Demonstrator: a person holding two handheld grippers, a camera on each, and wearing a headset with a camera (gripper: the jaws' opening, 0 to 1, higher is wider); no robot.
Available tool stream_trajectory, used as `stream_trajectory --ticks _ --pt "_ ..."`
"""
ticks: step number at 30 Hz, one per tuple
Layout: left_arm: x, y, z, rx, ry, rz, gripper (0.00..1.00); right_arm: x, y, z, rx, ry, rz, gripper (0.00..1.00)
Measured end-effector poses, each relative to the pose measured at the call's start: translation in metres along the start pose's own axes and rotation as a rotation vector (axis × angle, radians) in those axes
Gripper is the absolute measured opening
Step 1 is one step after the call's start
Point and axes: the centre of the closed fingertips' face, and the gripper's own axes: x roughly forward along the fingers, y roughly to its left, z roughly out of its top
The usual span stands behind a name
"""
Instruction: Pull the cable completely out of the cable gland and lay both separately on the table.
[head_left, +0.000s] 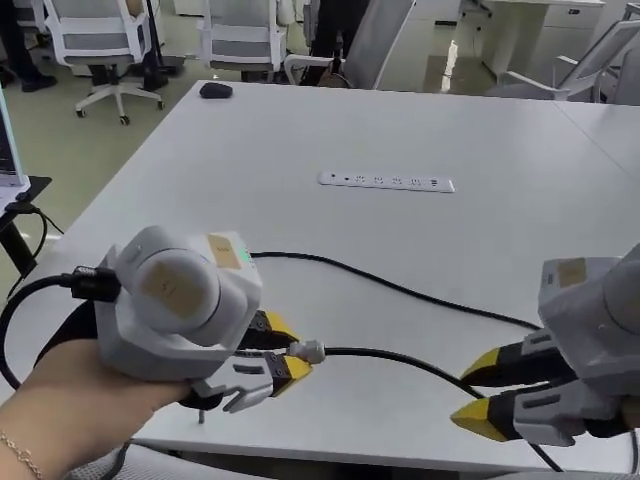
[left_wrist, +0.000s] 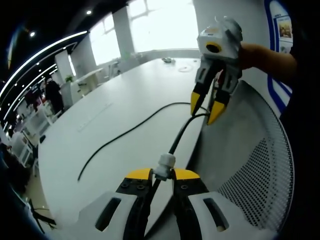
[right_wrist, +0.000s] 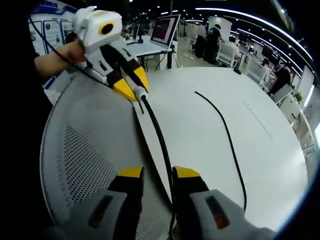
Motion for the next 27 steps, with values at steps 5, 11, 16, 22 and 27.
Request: stream_trajectory --ticks 5,11,16,22,27 --pt "0.002 -0.003 0.003 0.002 -0.006 -0.006 0.17 0.009 0.002 0.032 -0.013 -0.105 0.002 0.23" --pt "0.003 -0.005 0.008 0.003 -0.013 -0.009 0.17 0.026 0.002 0.042 -0.004 -0.135 -0.015 0.22" --pt "0.005 -0.008 0.01 0.019 -0.01 -0.022 0.17 0.034 0.004 0.034 -0.04 -0.087 -0.009 0.17" --pt "0.007 -0.012 0.01 0.046 -0.004 -0.031 0.17 0.033 0.002 0.033 -0.061 -0.083 -0.019 0.07" --pt "0.005 -0.011 0.013 0.04 -0.019 -0.034 0.17 0.031 0.003 0.034 -0.085 -0.085 -0.026 0.05"
